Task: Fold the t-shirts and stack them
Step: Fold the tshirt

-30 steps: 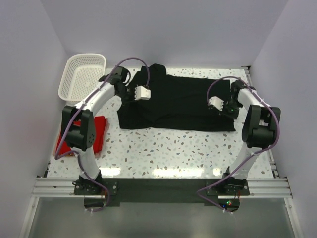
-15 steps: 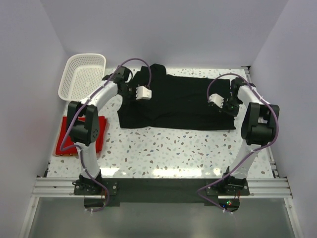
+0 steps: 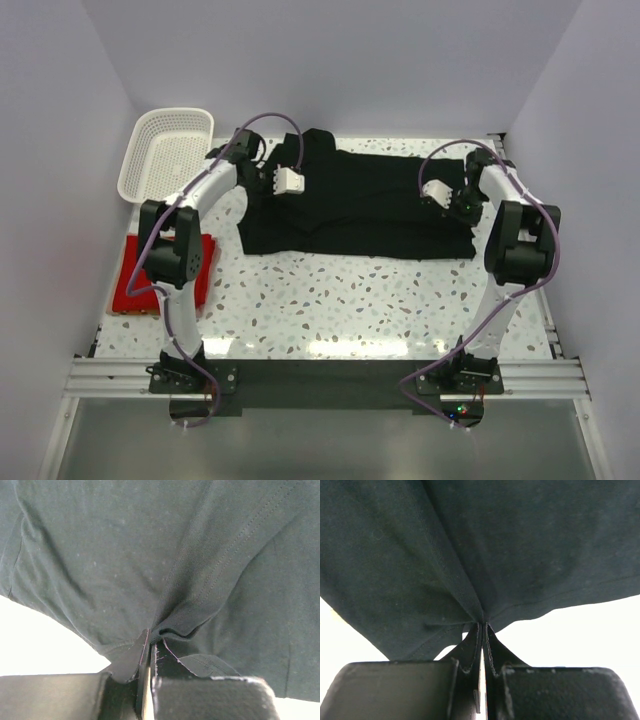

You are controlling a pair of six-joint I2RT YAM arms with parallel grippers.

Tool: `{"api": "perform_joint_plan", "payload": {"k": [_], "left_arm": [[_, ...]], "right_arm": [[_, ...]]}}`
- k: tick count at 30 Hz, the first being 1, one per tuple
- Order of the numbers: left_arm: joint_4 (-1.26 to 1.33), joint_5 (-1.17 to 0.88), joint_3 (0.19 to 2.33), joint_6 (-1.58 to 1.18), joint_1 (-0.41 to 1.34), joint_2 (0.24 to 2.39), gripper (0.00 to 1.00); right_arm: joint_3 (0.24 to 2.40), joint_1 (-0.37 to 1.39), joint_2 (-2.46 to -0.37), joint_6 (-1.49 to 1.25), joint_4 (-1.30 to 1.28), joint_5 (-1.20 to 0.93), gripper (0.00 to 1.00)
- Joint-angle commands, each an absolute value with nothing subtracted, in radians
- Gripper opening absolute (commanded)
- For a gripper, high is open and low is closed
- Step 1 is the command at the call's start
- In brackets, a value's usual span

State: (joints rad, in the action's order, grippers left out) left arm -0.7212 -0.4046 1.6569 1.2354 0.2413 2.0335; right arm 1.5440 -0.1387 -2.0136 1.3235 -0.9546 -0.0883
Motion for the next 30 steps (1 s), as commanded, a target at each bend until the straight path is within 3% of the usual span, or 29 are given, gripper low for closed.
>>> {"api": "perform_joint_plan", "payload": {"k": [1,9,10,12,16,30], "left_arm": [[-0.692,-0.399,1.697,1.261,0.230,2.036,0.00],[-0.686,-0.399,1.694,1.261,0.230,2.042,0.00],[-0.686,-0.397,1.694,1.261,0.230,2.040,0.00],[-0.686,-0.396,1.694,1.261,0.230,2.042,0.00],[-0.683,-0.391,1.695,1.262,0.230,2.045,0.00],[-0.657,-0.365,1.710,1.236,0.229,2.063,0.00]], "right_arm": [[1.600,-0.149,-2.028,1.307,-0.983,-0.069,0.00],[1.626,-0.147,-2.049,1.292,-0.977,-0.054,0.00],[1.628,-0.147,-2.054,1.292,-0.979,-0.052,0.07],[1.634,-0.147,-2.057,1.292,-0.976,-0.046,0.10],[1.647,-0.147,-2.065,1.287,-0.974,-0.043,0.00],[1.661,-0.141,-2.071,1.275,-0.936,-0.029,0.00]]}}
